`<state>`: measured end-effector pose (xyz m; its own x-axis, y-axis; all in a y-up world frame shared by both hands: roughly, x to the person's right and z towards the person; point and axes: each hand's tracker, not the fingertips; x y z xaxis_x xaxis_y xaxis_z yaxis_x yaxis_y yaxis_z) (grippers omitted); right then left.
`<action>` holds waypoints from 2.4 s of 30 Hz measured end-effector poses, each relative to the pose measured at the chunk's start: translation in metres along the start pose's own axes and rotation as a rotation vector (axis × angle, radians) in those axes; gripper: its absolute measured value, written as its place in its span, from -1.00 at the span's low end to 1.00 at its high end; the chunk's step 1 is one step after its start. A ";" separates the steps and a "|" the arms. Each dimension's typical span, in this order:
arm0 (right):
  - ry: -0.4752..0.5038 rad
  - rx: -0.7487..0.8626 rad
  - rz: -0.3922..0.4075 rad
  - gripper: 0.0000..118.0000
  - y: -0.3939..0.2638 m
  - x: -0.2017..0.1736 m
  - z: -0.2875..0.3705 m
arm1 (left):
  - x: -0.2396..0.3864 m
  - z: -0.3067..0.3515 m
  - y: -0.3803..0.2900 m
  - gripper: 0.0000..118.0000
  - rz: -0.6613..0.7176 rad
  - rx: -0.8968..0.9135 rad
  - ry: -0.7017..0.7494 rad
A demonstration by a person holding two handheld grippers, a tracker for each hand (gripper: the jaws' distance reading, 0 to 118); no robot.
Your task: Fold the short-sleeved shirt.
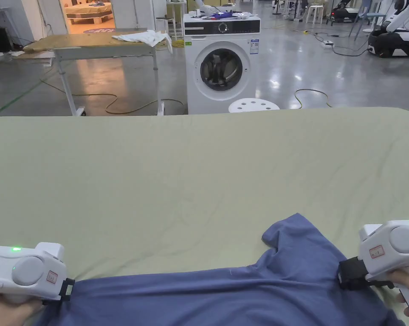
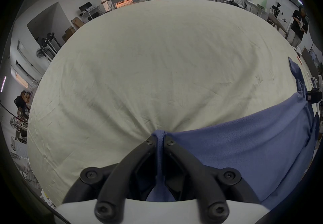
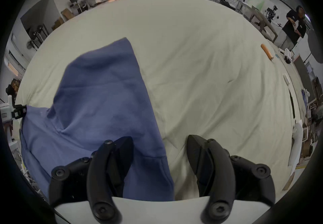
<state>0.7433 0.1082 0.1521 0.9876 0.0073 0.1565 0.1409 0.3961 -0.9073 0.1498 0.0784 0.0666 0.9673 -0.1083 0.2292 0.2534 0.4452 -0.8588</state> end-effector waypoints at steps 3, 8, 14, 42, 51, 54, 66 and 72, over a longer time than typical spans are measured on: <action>-0.002 0.065 0.023 -0.26 -0.006 -0.004 0.012 | 0.005 0.003 -0.006 -0.91 -0.009 0.028 0.009; 0.060 0.093 -0.026 -0.94 -0.019 -0.001 0.033 | -0.009 0.014 -0.008 -1.00 0.036 0.141 -0.019; 0.147 0.284 0.036 -0.94 -0.059 0.000 0.105 | -0.019 0.100 -0.048 -1.00 0.047 0.343 -0.105; 0.056 0.511 -0.042 0.09 -0.307 -0.029 0.171 | -0.034 0.198 -0.273 0.49 0.147 0.641 -0.063; 0.145 0.900 -0.016 0.10 -0.301 -0.085 0.260 | 0.034 0.301 -0.259 0.50 0.122 1.026 -0.007; 0.155 0.973 0.041 0.09 -0.301 -0.102 0.276 | 0.051 0.319 -0.256 0.46 0.096 1.080 0.003; 0.233 0.972 0.071 -1.00 -0.306 -0.127 0.272 | 0.085 0.332 -0.255 -1.00 -0.021 1.066 -0.045; 0.238 0.964 0.048 -1.00 -0.307 -0.123 0.270 | 0.062 0.325 -0.255 -1.00 0.110 1.028 -0.159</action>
<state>0.5602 0.2331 0.5170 0.9938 -0.0992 -0.0502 0.0881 0.9780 -0.1889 0.1418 0.2474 0.4486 0.9535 0.0636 0.2948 -0.0379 0.9950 -0.0923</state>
